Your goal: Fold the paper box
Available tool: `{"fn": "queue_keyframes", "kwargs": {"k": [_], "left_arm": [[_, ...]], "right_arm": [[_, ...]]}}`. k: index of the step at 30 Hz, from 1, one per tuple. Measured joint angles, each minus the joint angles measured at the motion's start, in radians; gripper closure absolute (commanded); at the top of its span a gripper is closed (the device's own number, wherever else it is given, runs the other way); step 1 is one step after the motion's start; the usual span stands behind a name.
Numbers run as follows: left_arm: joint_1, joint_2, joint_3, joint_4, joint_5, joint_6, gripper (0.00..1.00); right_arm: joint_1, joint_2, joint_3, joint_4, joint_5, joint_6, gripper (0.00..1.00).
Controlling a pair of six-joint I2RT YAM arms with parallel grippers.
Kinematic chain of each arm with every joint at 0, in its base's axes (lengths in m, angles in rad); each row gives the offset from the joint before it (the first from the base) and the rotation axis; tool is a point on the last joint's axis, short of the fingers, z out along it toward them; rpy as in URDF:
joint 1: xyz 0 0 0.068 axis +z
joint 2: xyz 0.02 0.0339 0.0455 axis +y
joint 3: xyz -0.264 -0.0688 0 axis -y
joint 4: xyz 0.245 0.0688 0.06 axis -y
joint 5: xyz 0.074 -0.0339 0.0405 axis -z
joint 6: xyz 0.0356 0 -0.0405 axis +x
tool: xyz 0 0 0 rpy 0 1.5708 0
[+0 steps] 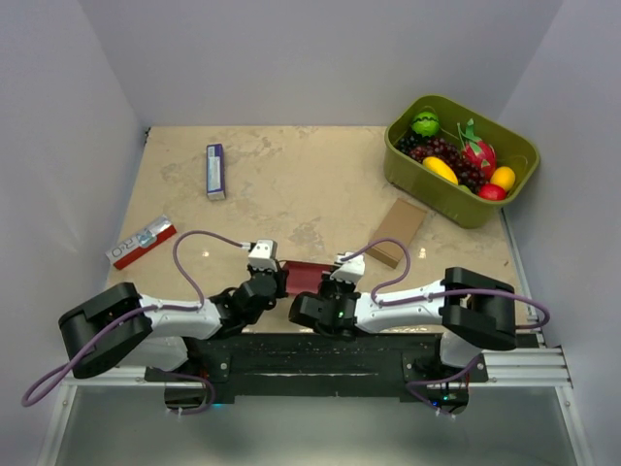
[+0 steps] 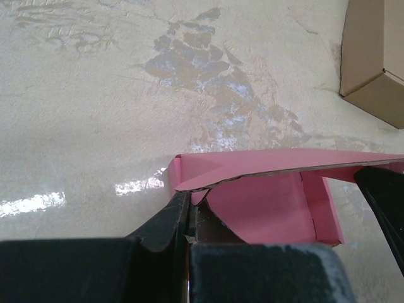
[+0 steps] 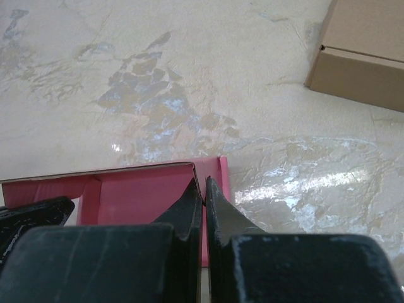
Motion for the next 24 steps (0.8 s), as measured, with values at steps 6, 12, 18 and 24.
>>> {"fn": "queue_keyframes", "kwargs": {"k": [6, 12, 18, 24], "left_arm": [[-0.023, 0.001, -0.005, -0.003, -0.028, -0.024, 1.0], [-0.047, 0.0, -0.005, -0.013, -0.057, -0.046, 1.0], [-0.081, 0.001, -0.004, -0.029, -0.101, -0.061, 1.0], [-0.119, 0.018, 0.012, -0.047, -0.144, -0.063, 1.0]], "right_arm": [[0.031, 0.024, 0.02, -0.124, -0.014, 0.115, 0.8], [0.072, 0.039, 0.019, -0.242, -0.063, 0.209, 0.66], [0.111, 0.038, 0.019, -0.325, -0.068, 0.279, 0.49], [0.147, 0.035, 0.019, -0.363, -0.076, 0.309, 0.31]]}}
